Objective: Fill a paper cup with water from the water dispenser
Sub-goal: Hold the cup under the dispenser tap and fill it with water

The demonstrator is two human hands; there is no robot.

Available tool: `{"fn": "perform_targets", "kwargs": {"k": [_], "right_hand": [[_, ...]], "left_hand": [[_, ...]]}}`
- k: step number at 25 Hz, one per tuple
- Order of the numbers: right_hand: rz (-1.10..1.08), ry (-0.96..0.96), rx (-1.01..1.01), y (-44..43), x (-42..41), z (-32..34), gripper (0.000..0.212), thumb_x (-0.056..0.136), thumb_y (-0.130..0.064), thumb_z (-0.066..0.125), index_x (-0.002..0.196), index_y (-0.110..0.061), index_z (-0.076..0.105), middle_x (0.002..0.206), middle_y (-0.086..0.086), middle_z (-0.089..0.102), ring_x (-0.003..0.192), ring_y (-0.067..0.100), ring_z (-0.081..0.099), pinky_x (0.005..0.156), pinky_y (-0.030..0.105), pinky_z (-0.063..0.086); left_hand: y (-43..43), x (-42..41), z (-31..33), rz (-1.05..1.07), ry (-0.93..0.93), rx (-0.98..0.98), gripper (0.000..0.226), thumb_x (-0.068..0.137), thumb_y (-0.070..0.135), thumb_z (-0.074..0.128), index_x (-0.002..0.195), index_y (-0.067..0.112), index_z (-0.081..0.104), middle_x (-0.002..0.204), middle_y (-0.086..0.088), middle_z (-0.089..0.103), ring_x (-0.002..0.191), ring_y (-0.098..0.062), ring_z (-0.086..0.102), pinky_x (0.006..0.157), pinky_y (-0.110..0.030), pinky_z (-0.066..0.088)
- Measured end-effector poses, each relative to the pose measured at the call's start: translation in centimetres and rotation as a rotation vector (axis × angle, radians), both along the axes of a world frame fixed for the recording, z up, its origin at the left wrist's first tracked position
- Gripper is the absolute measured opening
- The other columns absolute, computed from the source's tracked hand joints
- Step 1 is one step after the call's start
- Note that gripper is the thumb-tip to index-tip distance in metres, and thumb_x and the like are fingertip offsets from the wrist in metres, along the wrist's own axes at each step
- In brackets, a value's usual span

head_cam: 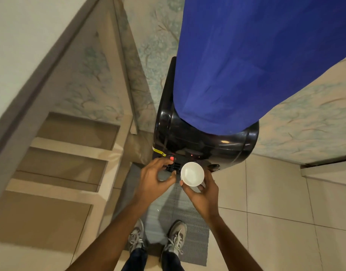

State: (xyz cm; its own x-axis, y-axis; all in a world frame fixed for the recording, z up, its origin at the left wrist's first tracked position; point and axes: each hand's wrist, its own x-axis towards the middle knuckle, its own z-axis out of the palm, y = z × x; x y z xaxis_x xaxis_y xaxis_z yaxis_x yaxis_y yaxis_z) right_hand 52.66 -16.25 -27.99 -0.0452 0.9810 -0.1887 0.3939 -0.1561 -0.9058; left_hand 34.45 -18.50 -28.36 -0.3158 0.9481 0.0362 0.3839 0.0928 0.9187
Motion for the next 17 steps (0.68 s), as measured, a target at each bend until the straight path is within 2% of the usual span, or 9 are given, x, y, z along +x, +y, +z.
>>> {"fn": "perform_targets", "kwargs": {"k": [3, 5, 7, 9, 11, 14, 16, 17], "right_hand": [[0.017, -0.064, -0.016, -0.3, 0.7, -2.6, 0.071, 0.067, -0.01, 0.096, 0.12, -0.039, 0.058, 0.111, -0.034, 0.067, 0.111, -0.017, 0.06, 0.087, 0.014, 0.055], [0.041, -0.106, 0.002, -0.4, 1.0, -4.2, 0.07, 0.068, -0.013, 0.096, 0.124, -0.032, 0.058, 0.114, -0.023, 0.068, 0.108, -0.016, 0.062, 0.088, 0.022, 0.058], [0.05, -0.126, 0.014, -0.2, 1.2, -5.8, 0.069, 0.068, -0.014, 0.096, 0.125, -0.029, 0.059, 0.112, -0.017, 0.07, 0.104, -0.013, 0.065, 0.087, 0.029, 0.062], [0.045, -0.131, 0.024, 0.3, 1.1, -7.2, 0.067, 0.068, -0.015, 0.096, 0.124, -0.026, 0.061, 0.11, -0.013, 0.072, 0.1, -0.003, 0.07, 0.086, 0.034, 0.063], [0.022, -0.133, 0.038, 0.8, 1.2, -8.7, 0.066, 0.068, -0.014, 0.096, 0.123, -0.025, 0.062, 0.107, -0.014, 0.072, 0.097, -0.002, 0.071, 0.083, 0.028, 0.064], [-0.007, -0.144, 0.059, 1.4, 1.1, -10.4, 0.066, 0.067, -0.015, 0.097, 0.122, -0.025, 0.063, 0.106, -0.022, 0.069, 0.095, -0.02, 0.065, 0.078, 0.002, 0.052], [-0.023, -0.171, 0.074, 1.8, 1.2, -11.7, 0.065, 0.067, -0.015, 0.097, 0.124, -0.015, 0.066, 0.106, -0.012, 0.072, 0.095, -0.011, 0.067, 0.078, 0.001, 0.051], [-0.032, -0.171, 0.071, 2.1, 1.1, -12.2, 0.065, 0.067, -0.015, 0.096, 0.124, -0.012, 0.066, 0.108, -0.007, 0.074, 0.096, -0.002, 0.07, 0.08, 0.008, 0.056]], "left_hand": [[0.0, 0.3, -0.9, 0.007, 0.158, 0.029, 0.041, 0.081, 0.037, 0.079, 0.114, 0.013, 0.073, 0.114, 0.001, 0.069, 0.108, -0.01, 0.059, 0.092, -0.041, 0.058], [-0.1, 0.6, -1.4, 0.039, 0.306, 0.051, 0.058, 0.081, 0.054, 0.078, 0.123, 0.016, 0.066, 0.123, -0.003, 0.059, 0.117, -0.016, 0.047, 0.096, -0.038, 0.053], [0.1, 1.0, -1.9, 0.093, 0.401, 0.064, 0.08, 0.076, 0.063, 0.08, 0.134, 0.015, 0.055, 0.134, -0.008, 0.048, 0.125, -0.023, 0.04, 0.102, -0.047, 0.051], [0.9, 1.5, -2.5, 0.141, 0.5, 0.095, 0.104, 0.071, 0.073, 0.079, 0.145, 0.009, 0.042, 0.148, -0.013, 0.036, 0.136, -0.029, 0.037, 0.113, -0.053, 0.042], [1.9, 1.9, -3.3, 0.166, 0.601, 0.127, 0.126, 0.068, 0.079, 0.08, 0.156, 0.007, 0.024, 0.16, -0.016, 0.024, 0.149, -0.034, 0.029, 0.118, -0.055, 0.033], [2.9, 2.6, -4.2, 0.165, 0.751, 0.157, 0.148, 0.067, 0.081, 0.08, 0.165, 0.009, -0.003, 0.171, -0.019, 0.006, 0.164, -0.029, -0.002, 0.128, -0.057, 0.014], [3.5, 3.1, -4.6, 0.129, 0.823, 0.188, 0.149, 0.07, 0.081, 0.077, 0.164, 0.008, -0.013, 0.175, -0.013, -0.014, 0.163, -0.028, -0.015, 0.132, -0.054, 0.0], [3.7, 3.3, -4.9, 0.11, 0.839, 0.204, 0.148, 0.071, 0.081, 0.075, 0.163, 0.009, -0.015, 0.174, -0.011, -0.021, 0.163, -0.028, -0.017, 0.132, -0.052, -0.004]]}}
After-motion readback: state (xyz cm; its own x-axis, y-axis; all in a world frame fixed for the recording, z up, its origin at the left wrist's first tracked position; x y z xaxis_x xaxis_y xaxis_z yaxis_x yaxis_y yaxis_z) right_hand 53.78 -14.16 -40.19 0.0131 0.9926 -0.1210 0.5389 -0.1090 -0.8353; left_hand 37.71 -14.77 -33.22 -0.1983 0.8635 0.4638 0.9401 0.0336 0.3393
